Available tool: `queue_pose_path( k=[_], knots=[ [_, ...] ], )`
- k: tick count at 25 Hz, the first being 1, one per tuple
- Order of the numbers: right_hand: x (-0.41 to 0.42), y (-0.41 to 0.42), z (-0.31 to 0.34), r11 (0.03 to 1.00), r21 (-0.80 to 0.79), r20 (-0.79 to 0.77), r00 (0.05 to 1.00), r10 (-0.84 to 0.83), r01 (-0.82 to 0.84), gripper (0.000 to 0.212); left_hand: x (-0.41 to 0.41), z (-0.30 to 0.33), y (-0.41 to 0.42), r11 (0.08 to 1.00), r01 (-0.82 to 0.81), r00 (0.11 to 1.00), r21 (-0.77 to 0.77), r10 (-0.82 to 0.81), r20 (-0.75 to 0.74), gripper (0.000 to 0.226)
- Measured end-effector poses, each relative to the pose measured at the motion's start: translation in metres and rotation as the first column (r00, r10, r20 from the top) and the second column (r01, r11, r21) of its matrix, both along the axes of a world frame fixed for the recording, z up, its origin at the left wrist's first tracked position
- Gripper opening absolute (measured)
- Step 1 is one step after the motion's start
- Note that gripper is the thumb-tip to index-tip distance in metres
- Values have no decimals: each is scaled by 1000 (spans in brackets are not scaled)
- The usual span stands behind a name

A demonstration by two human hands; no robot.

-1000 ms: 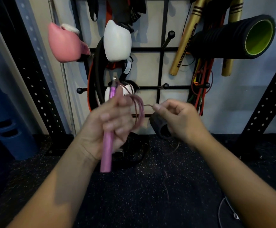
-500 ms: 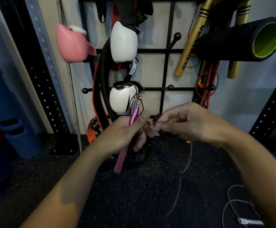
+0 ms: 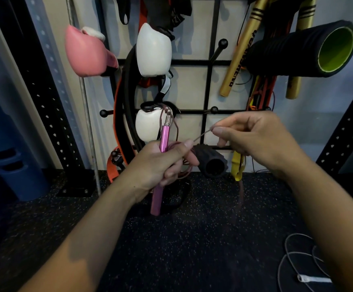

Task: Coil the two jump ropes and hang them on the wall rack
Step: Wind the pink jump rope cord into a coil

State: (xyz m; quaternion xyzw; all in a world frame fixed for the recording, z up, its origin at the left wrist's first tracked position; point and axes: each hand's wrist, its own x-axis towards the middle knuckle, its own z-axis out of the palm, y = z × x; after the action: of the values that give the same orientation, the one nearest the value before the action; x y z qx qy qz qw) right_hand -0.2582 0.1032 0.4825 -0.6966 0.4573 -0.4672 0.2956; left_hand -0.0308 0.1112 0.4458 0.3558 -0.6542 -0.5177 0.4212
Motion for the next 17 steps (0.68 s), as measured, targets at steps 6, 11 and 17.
queue_pose_path(
  k=[6, 11, 17],
  knots=[
    [12, -5, -11, 995, -93, -80, 996, -45, 37, 25, -2, 9, 4, 999, 48, 995, 20, -46, -92, 35],
    [10, -8, -10, 997, -74, -12, 1000, -20, 19, 24, 4, 6, 3, 1000, 24, 995, 16, -23, -97, 41],
    [10, -7, -8, 981, -172, 168, 984, -60, 89, 8, 6, 13, 7, 994, 105, 984, 21, -101, -145, 42]
  ],
)
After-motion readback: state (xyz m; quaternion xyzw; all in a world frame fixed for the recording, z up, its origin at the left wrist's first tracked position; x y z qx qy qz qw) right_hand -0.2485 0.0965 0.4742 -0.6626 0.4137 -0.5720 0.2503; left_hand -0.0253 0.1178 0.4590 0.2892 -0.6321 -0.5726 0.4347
